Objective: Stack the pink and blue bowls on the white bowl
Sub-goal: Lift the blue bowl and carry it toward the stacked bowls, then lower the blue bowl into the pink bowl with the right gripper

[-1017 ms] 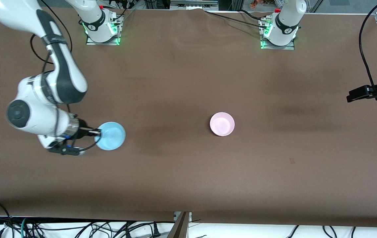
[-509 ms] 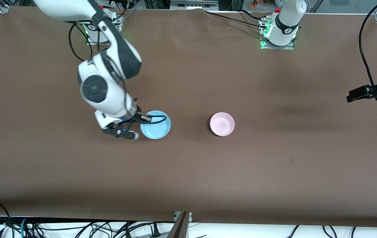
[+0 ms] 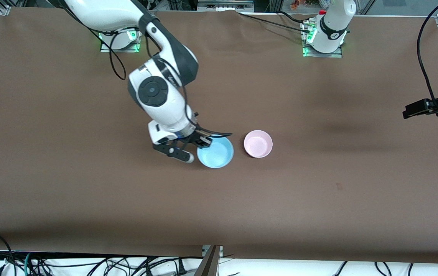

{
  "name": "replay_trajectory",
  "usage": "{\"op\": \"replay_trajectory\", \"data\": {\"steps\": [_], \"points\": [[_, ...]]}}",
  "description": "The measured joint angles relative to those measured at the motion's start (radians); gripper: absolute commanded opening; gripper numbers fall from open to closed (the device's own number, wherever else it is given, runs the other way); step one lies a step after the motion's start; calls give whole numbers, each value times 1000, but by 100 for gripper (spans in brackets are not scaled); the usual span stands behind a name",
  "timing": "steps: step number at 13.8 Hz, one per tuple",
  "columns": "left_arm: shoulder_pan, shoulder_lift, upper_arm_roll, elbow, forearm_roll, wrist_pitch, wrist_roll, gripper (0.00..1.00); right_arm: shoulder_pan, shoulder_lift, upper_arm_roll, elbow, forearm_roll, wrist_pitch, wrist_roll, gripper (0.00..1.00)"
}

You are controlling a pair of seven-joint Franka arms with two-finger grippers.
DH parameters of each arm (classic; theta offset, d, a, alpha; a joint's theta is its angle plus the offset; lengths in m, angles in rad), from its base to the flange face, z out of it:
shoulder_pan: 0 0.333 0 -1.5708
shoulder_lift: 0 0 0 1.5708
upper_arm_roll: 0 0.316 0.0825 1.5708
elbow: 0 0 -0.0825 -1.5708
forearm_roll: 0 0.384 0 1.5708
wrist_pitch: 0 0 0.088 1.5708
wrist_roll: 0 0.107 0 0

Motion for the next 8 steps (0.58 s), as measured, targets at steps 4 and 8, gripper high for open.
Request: {"op": "replay_trajectory", "data": {"steps": [4, 8], "points": [[0, 0, 0, 0, 0, 0, 0, 100, 140, 77, -53, 17, -4, 168, 93, 0], [0, 0, 0, 0, 0, 0, 0, 100, 286, 163, -148, 69, -4, 207, 152, 0]]}}
